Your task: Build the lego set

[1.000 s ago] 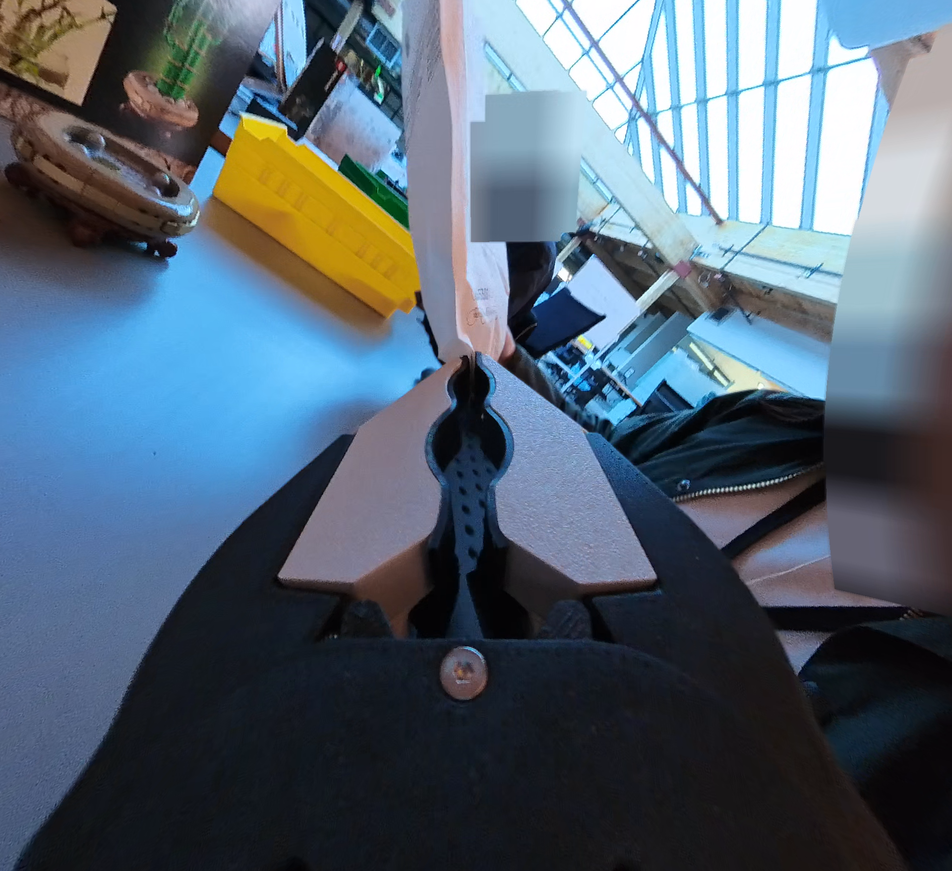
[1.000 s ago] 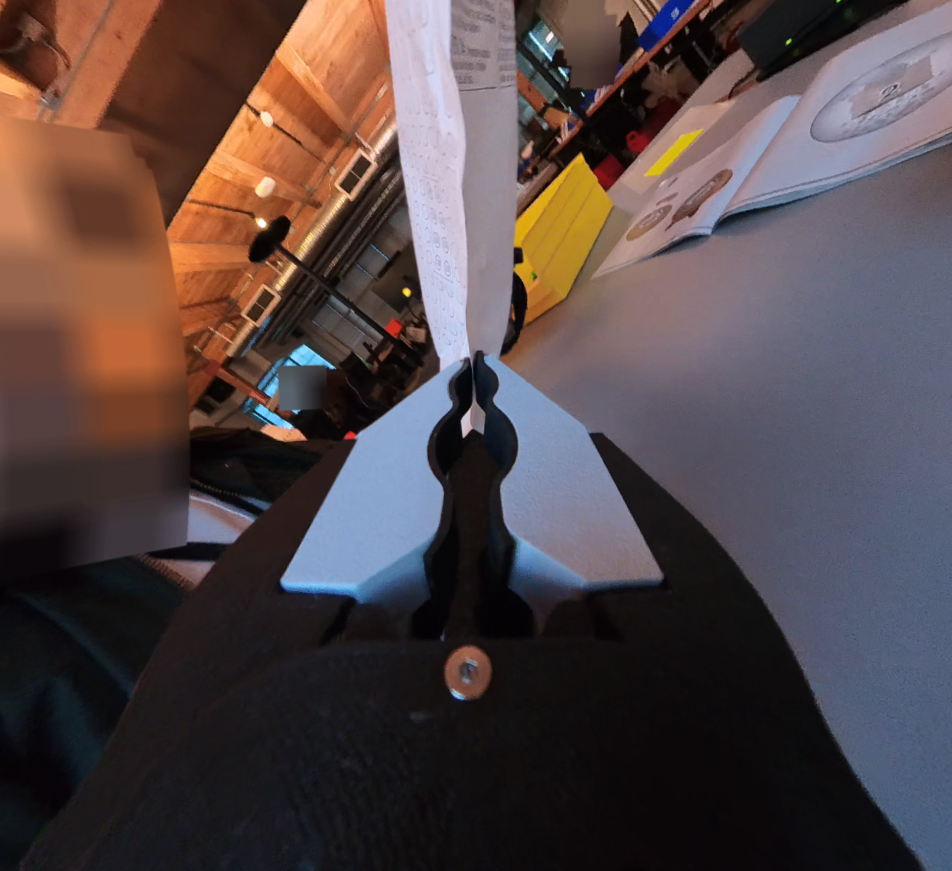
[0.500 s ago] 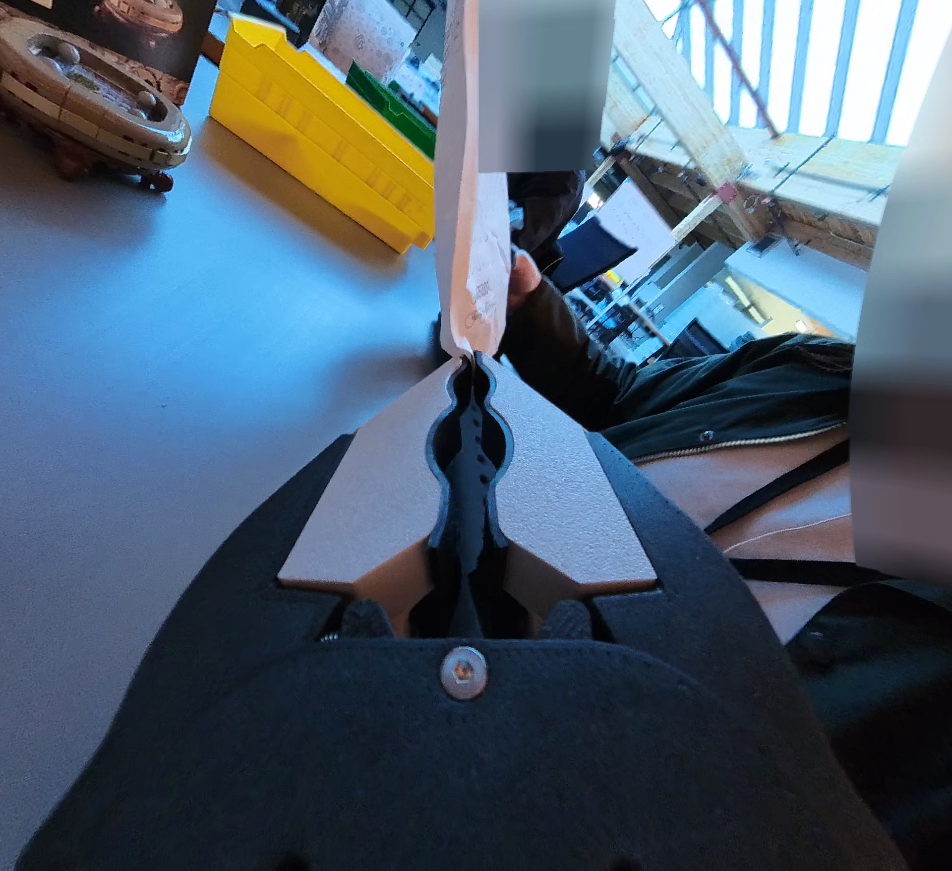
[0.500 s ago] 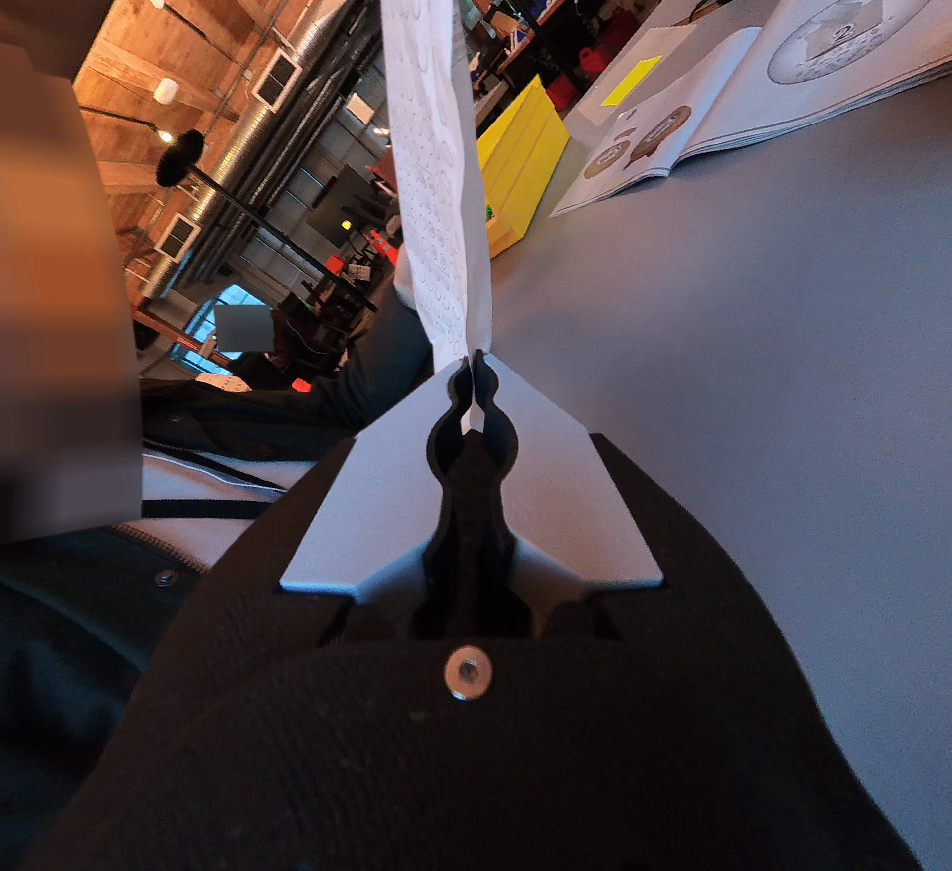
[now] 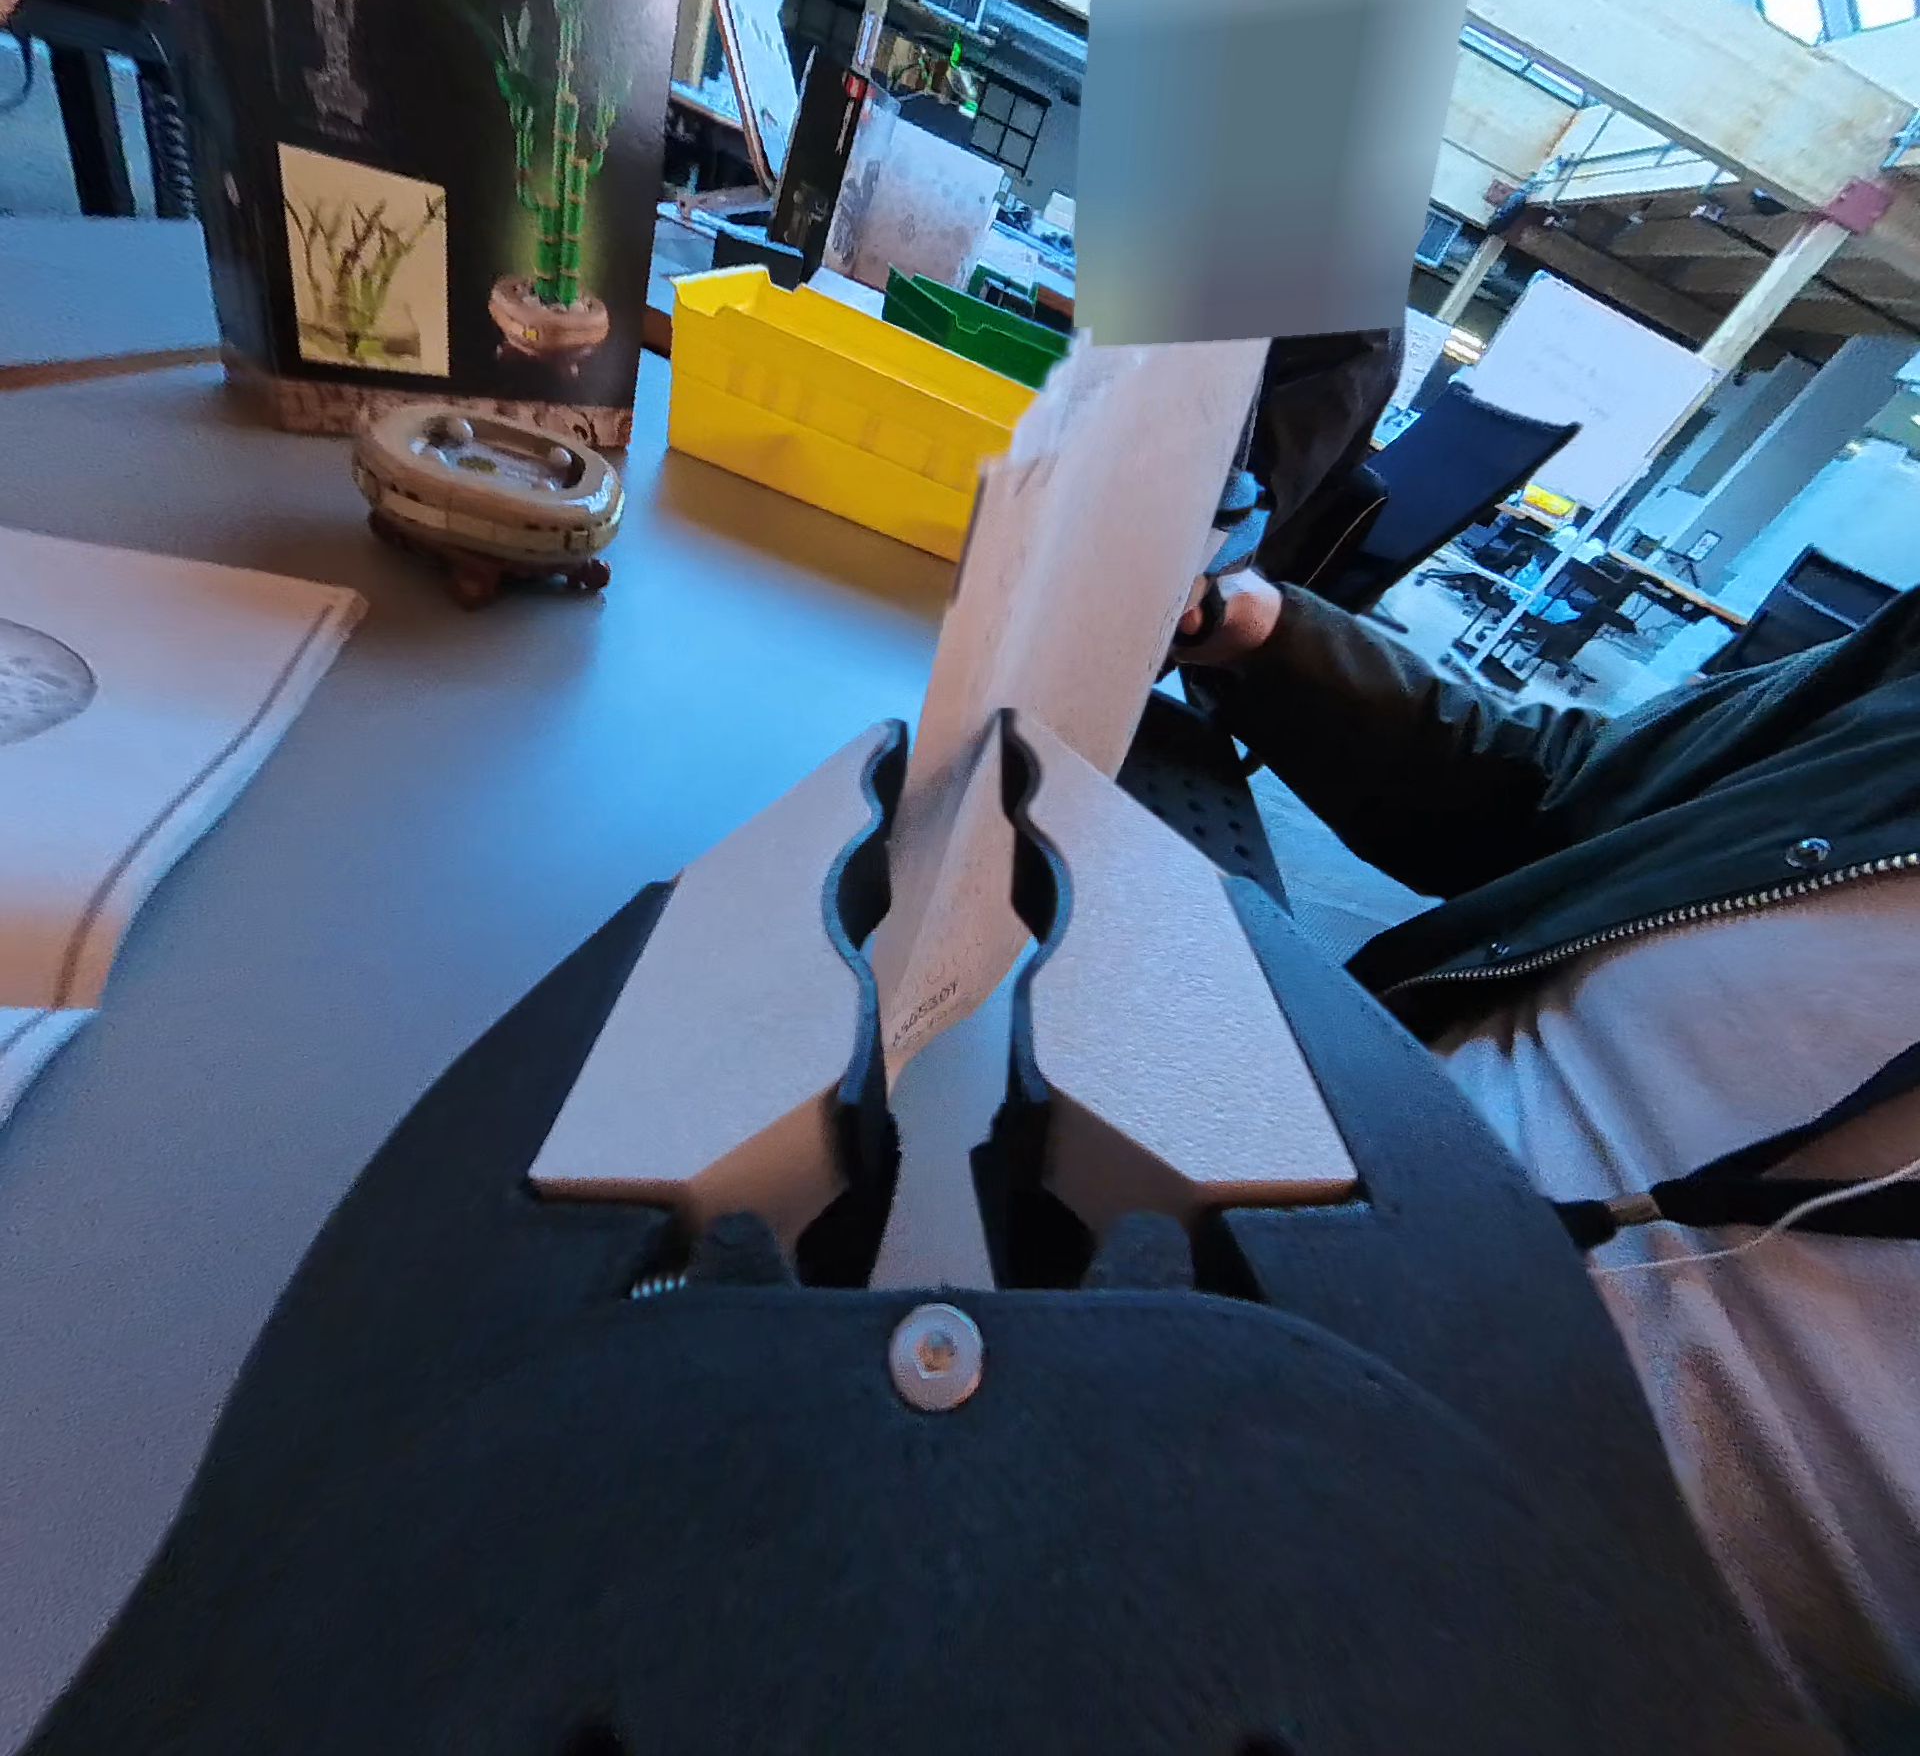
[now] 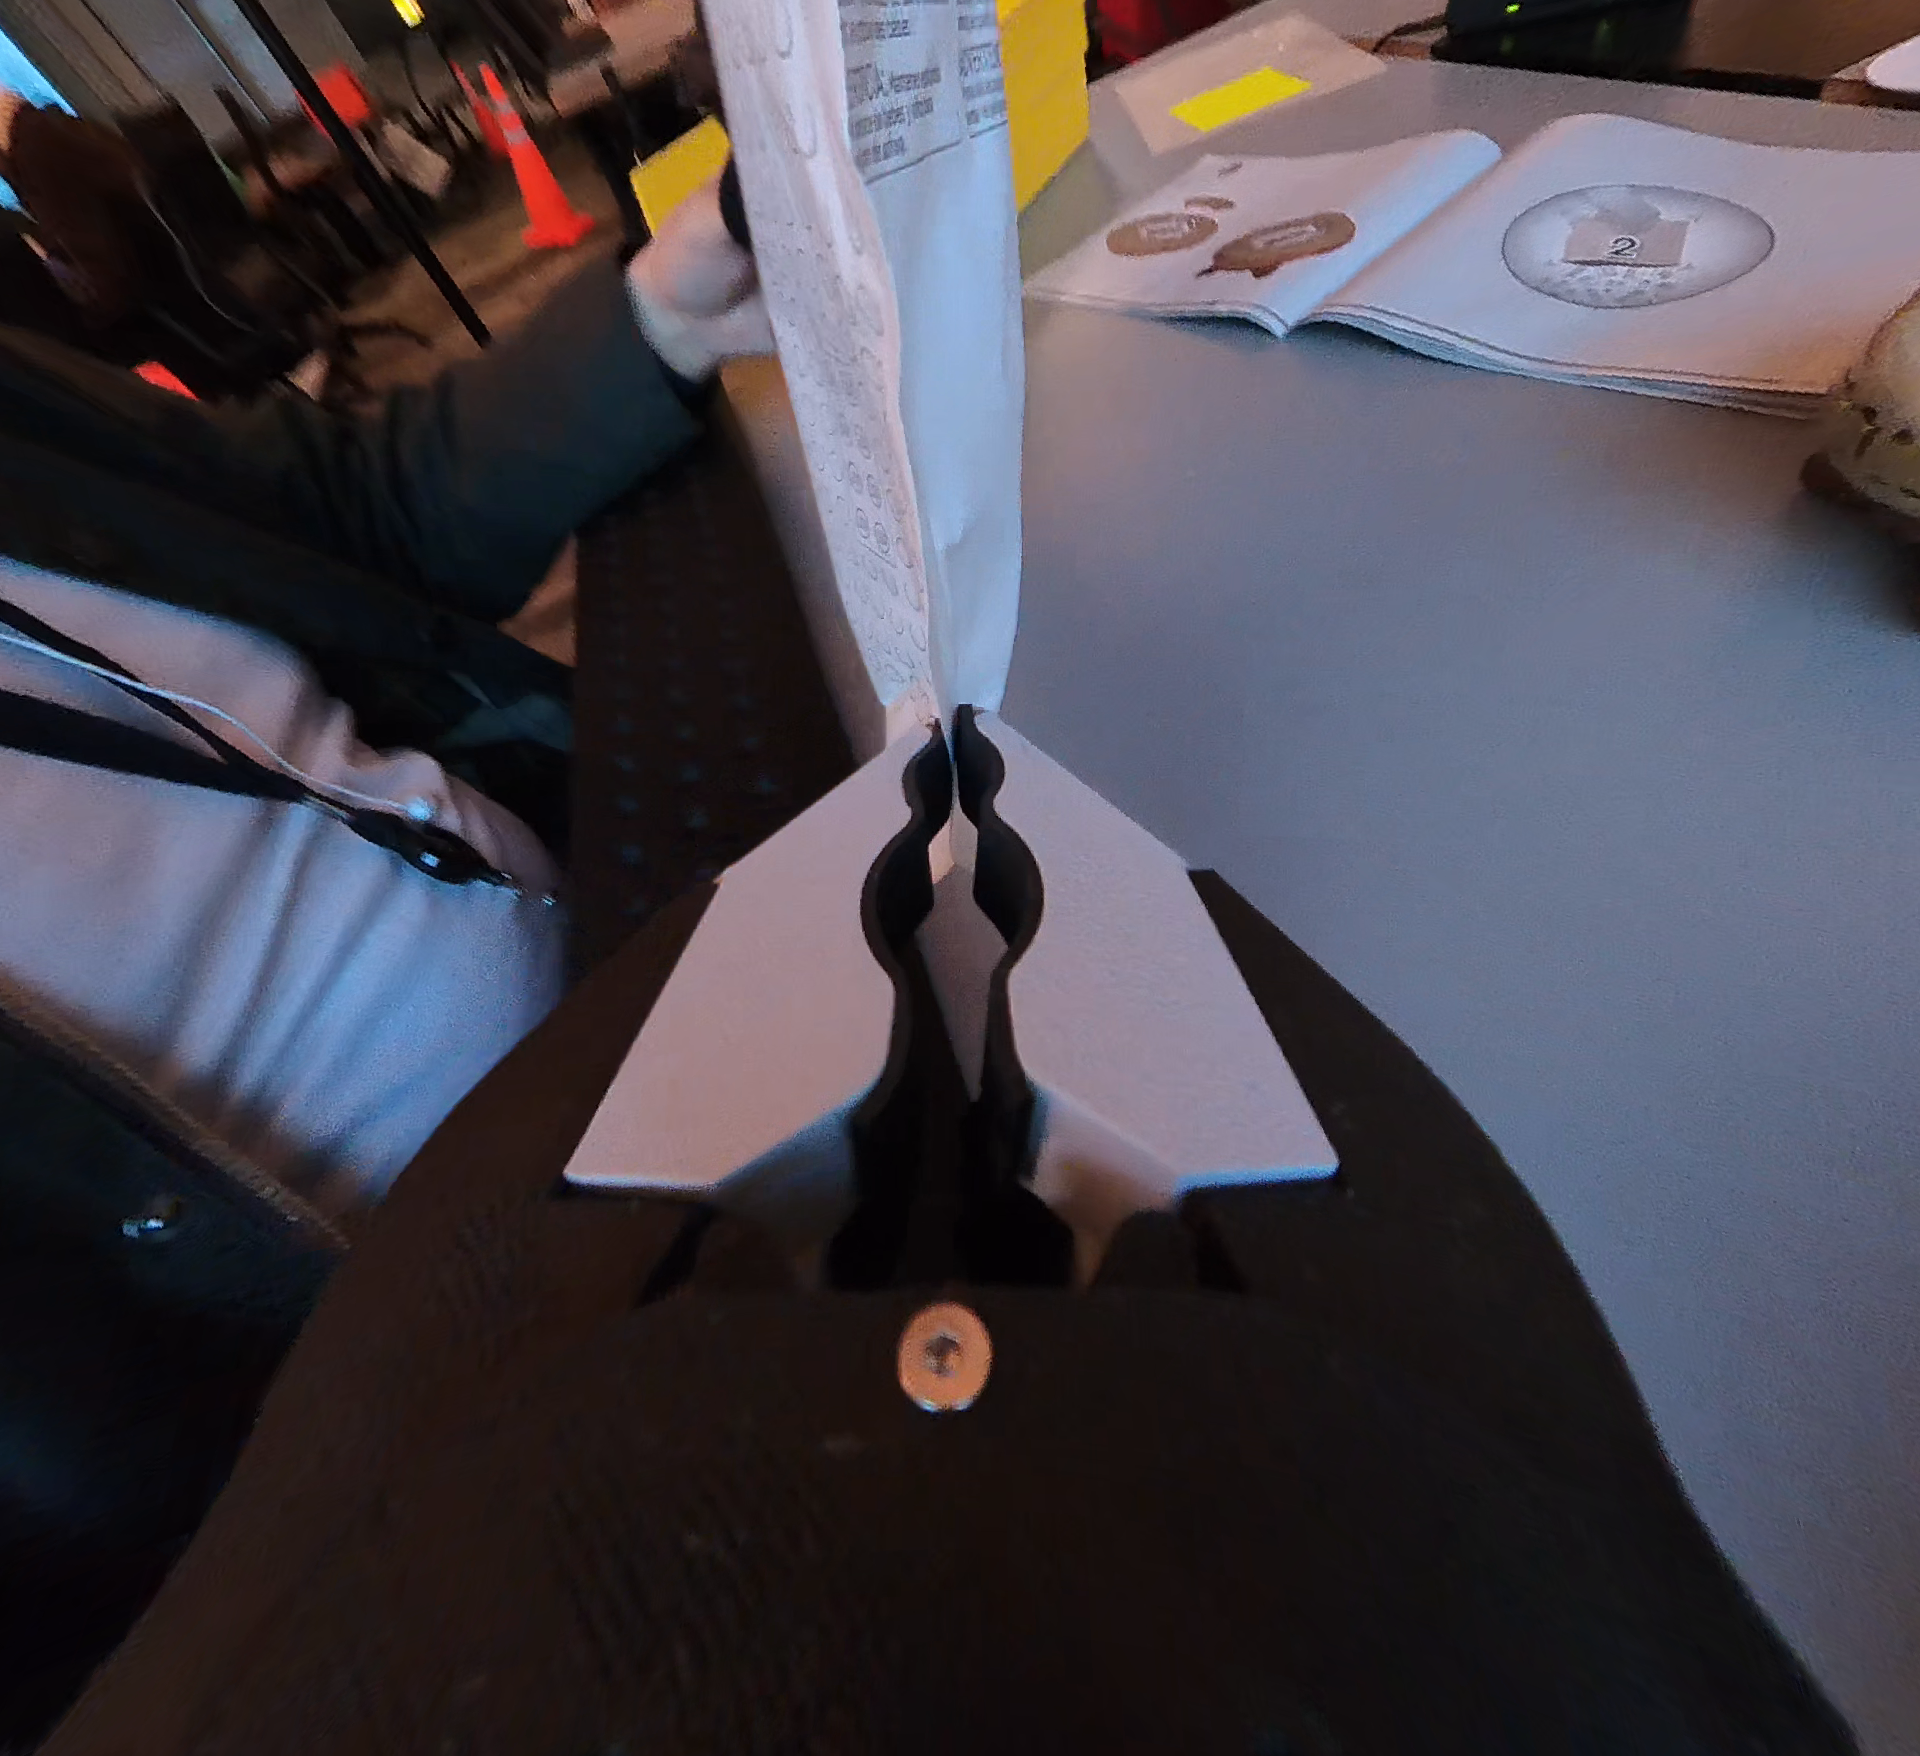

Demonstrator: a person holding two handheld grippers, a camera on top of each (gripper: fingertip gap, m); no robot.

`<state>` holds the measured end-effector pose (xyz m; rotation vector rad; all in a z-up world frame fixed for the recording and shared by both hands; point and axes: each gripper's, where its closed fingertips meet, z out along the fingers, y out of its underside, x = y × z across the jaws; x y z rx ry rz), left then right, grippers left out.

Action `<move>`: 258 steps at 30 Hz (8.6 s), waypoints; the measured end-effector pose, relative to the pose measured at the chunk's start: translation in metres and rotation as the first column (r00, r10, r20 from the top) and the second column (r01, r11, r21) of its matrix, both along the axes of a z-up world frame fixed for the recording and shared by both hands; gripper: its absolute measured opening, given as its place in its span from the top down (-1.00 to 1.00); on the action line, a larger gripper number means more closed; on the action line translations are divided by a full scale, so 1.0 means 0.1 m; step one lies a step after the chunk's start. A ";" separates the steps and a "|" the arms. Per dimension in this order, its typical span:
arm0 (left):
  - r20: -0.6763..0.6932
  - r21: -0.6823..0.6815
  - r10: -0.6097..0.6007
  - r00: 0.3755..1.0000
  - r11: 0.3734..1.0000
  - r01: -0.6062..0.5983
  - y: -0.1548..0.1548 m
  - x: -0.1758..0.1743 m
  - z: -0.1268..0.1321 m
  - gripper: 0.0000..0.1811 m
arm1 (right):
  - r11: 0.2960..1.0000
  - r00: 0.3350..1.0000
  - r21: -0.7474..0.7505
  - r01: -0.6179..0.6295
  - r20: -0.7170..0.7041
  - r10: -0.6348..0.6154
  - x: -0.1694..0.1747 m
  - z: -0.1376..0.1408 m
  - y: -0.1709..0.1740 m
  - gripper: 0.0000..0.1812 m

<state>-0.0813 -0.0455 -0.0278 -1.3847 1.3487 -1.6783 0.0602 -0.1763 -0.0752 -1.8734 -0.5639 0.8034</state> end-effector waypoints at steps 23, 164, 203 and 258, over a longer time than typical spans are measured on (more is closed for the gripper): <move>0.191 0.688 -0.276 0.942 0.722 0.072 -0.83 -0.30 0.03 1.00 | 0.823 0.770 0.492 -0.283 0.628 -0.110 -0.50 0.37 -0.20 0.95; -0.001 0.361 0.269 0.963 0.898 -0.250 -0.17 -1.86 -0.22 1.00 | 0.824 0.862 0.335 -0.457 0.394 0.318 -1.55 0.22 0.98 0.87; -0.158 0.332 0.320 0.934 0.908 -0.255 -0.01 -1.50 -0.20 1.00 | 0.654 0.514 -0.049 0.755 0.664 -0.543 3.91 -0.44 0.39 0.63; -0.059 0.306 0.317 0.947 0.909 -0.285 -0.06 -1.49 -0.21 1.00 | 0.570 0.033 0.792 0.218 0.578 -0.815 2.10 0.89 -0.04 0.83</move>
